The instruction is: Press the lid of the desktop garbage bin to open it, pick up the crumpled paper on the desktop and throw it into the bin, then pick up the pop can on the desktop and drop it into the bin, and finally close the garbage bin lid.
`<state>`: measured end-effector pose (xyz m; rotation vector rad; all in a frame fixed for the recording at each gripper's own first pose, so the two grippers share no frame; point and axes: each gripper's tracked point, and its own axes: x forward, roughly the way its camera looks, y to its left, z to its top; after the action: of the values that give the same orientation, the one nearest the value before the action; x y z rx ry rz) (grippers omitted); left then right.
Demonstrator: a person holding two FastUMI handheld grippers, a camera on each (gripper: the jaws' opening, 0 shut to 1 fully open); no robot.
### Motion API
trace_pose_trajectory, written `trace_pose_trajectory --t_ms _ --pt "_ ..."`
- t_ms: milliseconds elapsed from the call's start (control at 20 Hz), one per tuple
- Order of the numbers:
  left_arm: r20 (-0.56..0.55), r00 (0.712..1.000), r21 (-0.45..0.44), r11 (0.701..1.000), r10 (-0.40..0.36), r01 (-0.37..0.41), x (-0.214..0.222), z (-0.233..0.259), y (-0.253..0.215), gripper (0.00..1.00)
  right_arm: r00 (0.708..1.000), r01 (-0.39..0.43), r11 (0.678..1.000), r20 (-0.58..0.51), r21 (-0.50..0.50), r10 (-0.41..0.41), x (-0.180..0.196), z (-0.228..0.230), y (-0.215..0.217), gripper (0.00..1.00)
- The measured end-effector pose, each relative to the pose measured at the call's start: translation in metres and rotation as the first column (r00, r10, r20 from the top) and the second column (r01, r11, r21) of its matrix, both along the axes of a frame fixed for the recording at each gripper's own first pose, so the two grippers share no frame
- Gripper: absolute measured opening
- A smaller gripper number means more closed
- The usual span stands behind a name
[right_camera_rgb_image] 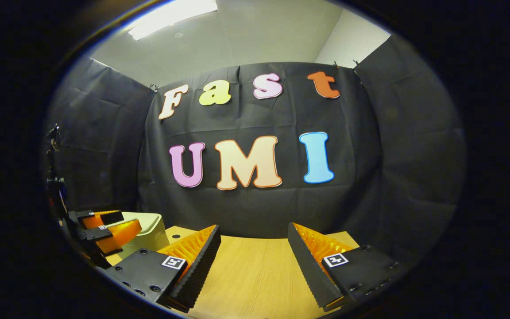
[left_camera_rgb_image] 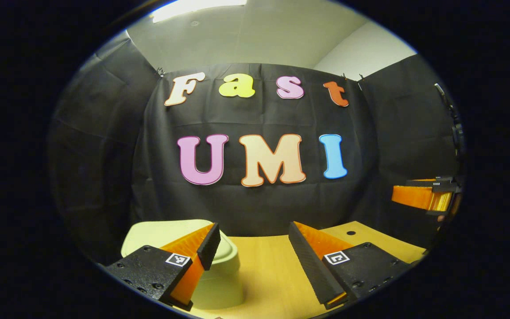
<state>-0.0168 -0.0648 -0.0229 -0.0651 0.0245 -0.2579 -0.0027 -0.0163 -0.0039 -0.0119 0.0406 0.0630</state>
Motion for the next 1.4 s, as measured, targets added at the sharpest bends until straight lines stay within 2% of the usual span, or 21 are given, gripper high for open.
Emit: trace_pose_trajectory --t_ms 250,350,400,500,1050,1400 --pt "-0.053 0.997 -0.059 0.997 -0.052 0.049 -0.003 -0.01 -0.02 0.94 1.0 0.03 0.999 -0.005 -0.015 -0.03 -0.009 -0.006 -0.007 0.96" --pt "-0.037 0.998 -0.074 0.996 -0.059 0.056 0.0 -0.001 -0.02 0.98 0.999 0.043 0.999 0.004 -0.012 -0.043 -0.008 -0.001 -0.01 0.96" --pt "-0.025 0.998 -0.079 0.995 -0.055 0.053 0.002 0.003 -0.019 0.94 0.999 0.05 0.999 0.01 -0.015 -0.05 -0.007 0.001 -0.011 0.96" --pt "-0.016 0.998 -0.088 0.994 -0.064 0.063 0.007 0.008 -0.02 0.95 0.998 0.061 0.998 0.018 -0.025 -0.06 -0.004 0.005 -0.012 0.96" --pt "0.04 0.991 -0.061 0.99 -0.128 0.13 0.01 0.029 -0.04 0.95 0.994 0.095 0.995 0.047 -0.019 -0.094 -0.004 0.013 -0.018 0.97" --pt "0.06 0.989 -0.055 0.989 -0.137 0.14 0.012 0.037 -0.044 0.95 0.993 0.105 0.994 0.062 -0.016 -0.104 -0.005 0.02 -0.022 0.97"
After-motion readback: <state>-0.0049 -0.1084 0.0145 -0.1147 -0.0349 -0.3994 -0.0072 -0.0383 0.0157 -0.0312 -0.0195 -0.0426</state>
